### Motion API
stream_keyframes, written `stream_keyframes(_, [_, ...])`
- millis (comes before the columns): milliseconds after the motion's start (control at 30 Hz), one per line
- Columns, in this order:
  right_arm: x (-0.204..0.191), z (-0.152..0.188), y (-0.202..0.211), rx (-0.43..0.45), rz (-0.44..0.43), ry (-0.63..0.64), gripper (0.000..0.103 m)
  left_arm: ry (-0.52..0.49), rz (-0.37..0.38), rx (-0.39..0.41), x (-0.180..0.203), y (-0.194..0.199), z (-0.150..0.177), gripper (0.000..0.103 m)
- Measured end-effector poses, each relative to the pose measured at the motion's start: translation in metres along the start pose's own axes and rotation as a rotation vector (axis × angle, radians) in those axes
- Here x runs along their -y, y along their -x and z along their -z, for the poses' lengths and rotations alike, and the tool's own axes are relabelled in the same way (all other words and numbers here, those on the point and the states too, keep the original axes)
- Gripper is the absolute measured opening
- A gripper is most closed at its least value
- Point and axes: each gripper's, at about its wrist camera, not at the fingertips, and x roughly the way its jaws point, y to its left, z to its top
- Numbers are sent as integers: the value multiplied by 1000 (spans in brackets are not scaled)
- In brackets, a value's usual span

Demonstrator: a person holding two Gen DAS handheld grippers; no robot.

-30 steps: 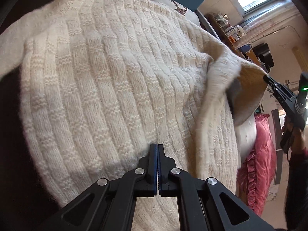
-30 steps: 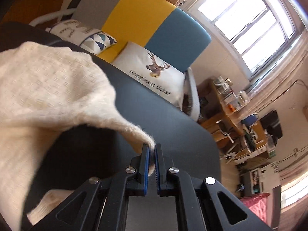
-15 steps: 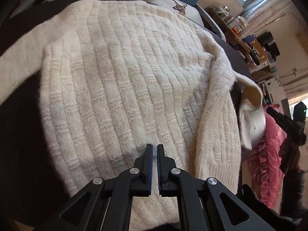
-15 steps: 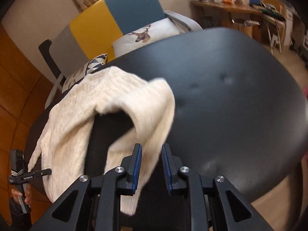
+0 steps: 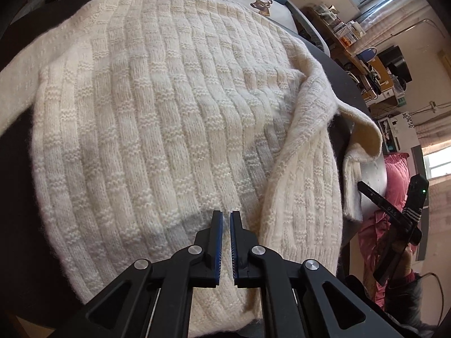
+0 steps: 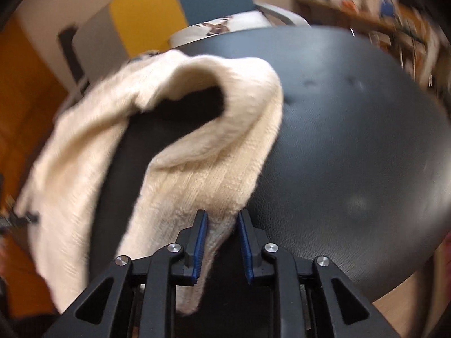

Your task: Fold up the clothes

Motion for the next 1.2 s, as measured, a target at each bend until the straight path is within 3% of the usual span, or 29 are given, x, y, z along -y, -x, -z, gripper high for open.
stream_keyframes(67, [-6, -2, 0, -2, 35, 57, 7, -6, -11, 3, 4, -5, -2, 5])
stream_keyframes(267, [14, -11, 30, 15, 284, 220, 5, -37, -19, 23, 6, -7, 5, 6])
stream_keyframes(467, [81, -25, 50, -4, 437, 156, 5, -43, -13, 18, 7, -7, 10, 6])
stream_keyframes(567, [98, -31, 57, 46, 433, 81, 7, -55, -26, 18, 11, -8, 11, 6])
stream_keyframes(600, [103, -33, 60, 63, 432, 56, 11, -56, -30, 16, 12, -8, 11, 6])
stream_keyframes(633, [109, -35, 63, 80, 431, 31, 22, -51, -31, 14, 11, -8, 11, 6])
stream_keyframes(800, [121, -51, 74, 165, 453, -53, 25, -35, -47, 23, 12, -1, 11, 6])
stream_keyframes(900, [79, -77, 70, 192, 300, 32, 25, -43, -62, 71, 15, 11, 10, 6])
stream_keyframes(1000, [38, -103, 65, 214, 140, 115, 25, -17, -18, 143, 12, 27, 1, 6])
stream_keyframes(1067, [12, -127, 44, 180, -23, 132, 25, 8, -16, 183, 7, 33, -7, 6])
stream_keyframes(1133, [-20, -149, 14, 119, -115, 162, 25, 25, -30, 201, -2, 35, -19, 6])
stream_keyframes(1200, [-42, -165, -21, 45, -118, 182, 25, 41, -66, 198, -11, 30, -23, 6])
